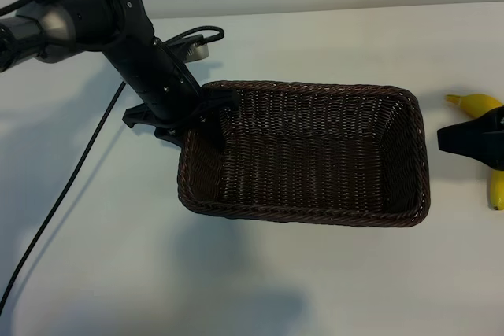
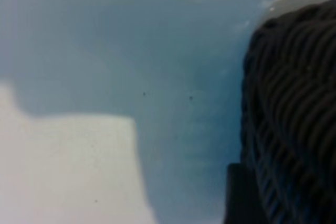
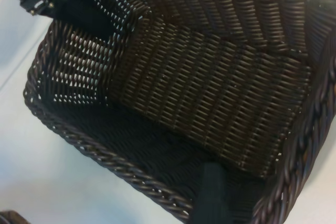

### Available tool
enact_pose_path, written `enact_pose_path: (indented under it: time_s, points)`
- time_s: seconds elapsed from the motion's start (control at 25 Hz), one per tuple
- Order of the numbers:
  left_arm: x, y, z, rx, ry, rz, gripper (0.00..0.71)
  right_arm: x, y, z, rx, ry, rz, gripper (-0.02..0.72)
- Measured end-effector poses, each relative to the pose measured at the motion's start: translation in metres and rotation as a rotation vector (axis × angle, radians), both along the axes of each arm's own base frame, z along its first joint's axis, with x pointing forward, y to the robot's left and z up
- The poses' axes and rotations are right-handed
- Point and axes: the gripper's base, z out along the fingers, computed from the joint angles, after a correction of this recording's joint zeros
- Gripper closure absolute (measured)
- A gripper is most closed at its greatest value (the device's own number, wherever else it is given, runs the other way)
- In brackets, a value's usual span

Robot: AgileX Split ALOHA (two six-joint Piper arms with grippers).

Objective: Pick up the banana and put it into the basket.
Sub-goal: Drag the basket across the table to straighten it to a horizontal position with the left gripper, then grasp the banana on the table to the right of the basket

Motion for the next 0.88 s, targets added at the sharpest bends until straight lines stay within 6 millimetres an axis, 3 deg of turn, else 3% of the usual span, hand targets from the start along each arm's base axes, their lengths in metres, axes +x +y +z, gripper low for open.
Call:
enact_pose_path:
  time_s: [0.16, 0.6, 0.88]
  points:
    - [-0.002, 0.001, 0.019, -0.011, -0.044, -0.003, 0.189, 0.000, 0.000, 0.000, 0.000, 0.000, 0.000, 0.119]
    - [-0.024, 0.024, 0.096, 0.099, -0.189, -0.058, 0.185, 0.000, 0.000, 0.000, 0.000, 0.000, 0.000, 0.119]
    - [-0.042, 0.070, 0.146, 0.257, -0.303, -0.061, 0.185, 0.000, 0.000, 0.000, 0.000, 0.000, 0.000, 0.119]
